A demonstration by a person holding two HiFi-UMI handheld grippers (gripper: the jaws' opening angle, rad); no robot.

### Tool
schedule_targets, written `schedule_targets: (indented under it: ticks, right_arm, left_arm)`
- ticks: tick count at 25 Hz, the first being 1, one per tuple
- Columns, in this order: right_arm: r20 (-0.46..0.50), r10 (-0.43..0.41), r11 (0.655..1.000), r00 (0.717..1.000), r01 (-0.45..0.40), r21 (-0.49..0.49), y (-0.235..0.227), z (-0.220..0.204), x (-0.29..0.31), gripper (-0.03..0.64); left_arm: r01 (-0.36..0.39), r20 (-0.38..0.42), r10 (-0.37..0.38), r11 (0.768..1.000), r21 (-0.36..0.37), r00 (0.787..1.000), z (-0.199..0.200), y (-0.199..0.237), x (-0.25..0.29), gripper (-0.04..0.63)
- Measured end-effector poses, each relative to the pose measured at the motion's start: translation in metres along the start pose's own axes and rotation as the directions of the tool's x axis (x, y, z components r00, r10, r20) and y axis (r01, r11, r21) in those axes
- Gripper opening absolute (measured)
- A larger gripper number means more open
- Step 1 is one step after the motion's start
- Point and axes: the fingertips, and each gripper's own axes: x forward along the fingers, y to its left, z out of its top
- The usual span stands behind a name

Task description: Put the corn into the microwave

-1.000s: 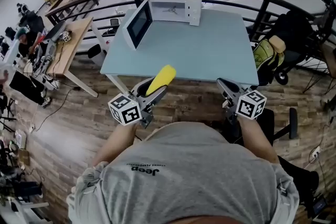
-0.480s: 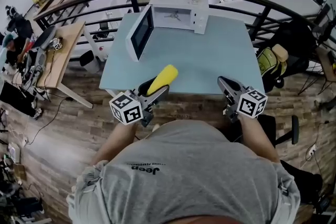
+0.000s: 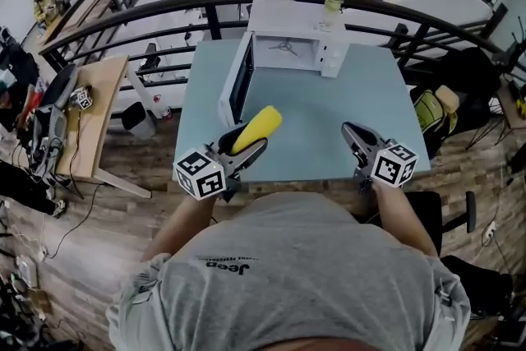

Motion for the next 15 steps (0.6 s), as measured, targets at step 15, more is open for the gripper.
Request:
schedule_targets:
  ticks: [15]
  right_arm:
    - [-0.048, -0.05, 0.999, 0.998, 0.051, 0.015, -0.028, 0.008, 0.085, 0.018]
  left_arm:
    - [0.056, -0.037, -0.058, 0.998, -0.041, 0.998, 0.004, 0.077, 0.013, 0.241]
